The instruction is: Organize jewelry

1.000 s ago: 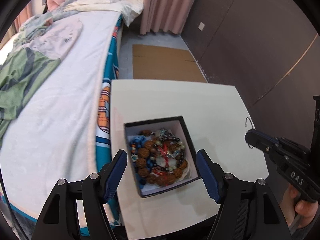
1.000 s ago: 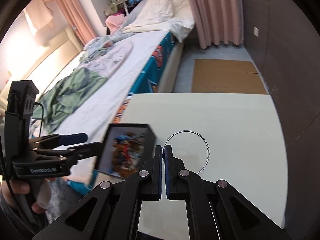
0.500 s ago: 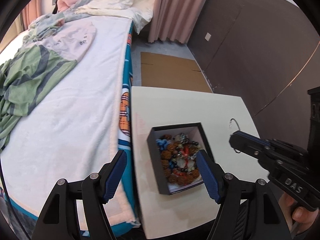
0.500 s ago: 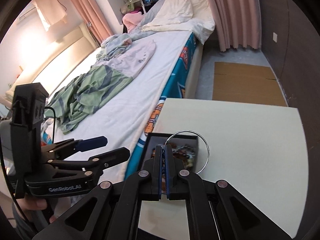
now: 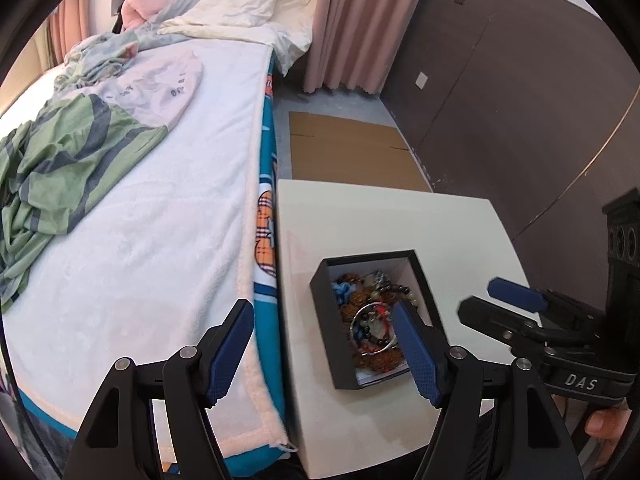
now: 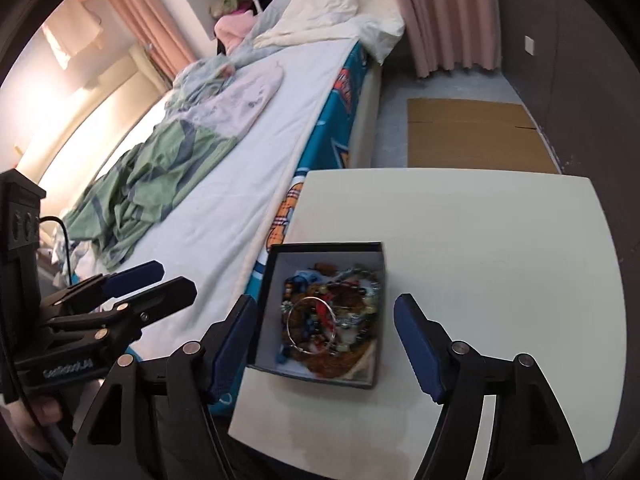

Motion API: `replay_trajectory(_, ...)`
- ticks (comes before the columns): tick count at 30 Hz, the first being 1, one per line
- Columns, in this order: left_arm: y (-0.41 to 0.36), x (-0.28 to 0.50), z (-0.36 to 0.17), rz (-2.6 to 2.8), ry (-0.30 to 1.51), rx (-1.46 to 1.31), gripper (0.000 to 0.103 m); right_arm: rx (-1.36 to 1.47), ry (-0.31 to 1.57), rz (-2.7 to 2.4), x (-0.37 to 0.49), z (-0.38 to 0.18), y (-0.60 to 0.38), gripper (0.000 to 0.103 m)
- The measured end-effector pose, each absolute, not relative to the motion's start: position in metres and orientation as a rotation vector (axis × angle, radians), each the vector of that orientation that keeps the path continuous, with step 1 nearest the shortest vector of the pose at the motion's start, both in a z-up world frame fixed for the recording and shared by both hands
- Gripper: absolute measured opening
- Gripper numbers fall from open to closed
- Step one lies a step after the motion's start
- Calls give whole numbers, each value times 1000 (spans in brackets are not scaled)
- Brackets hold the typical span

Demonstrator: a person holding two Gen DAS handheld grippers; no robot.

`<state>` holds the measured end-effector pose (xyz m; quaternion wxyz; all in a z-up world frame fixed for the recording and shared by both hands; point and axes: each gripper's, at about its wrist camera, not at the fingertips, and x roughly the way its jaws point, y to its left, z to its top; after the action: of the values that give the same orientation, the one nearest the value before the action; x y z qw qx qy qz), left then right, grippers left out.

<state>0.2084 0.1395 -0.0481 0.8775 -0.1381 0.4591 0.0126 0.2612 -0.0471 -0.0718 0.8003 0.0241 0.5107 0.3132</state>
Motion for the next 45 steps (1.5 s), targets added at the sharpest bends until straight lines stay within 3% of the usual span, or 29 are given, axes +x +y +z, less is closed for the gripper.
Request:
replay_trajectory(5, 120, 208, -35, 14, 919, -261, 82, 61, 1075, 599, 259, -62, -81, 73)
replay_trajectory(12, 83, 199, -14, -8, 858, -182, 84, 103, 1043, 535, 248, -50, -128, 89)
replay_trajectory(15, 69, 190, -4, -22, 829, -167, 94, 108, 1014, 521, 240, -45, -142, 93)
replay_trajectory(19, 53, 180, 5, -36, 802, -145, 97, 119, 976, 510, 227, -36, -159, 103)
replay_trajectory(26, 30, 156, 16, -62, 761, -151, 102, 117, 869, 468, 197, -14, -187, 103)
replay_trajectory(45, -7, 66, 53, -125, 608, -108, 102, 167, 672, 481, 108, 28, -231, 103)
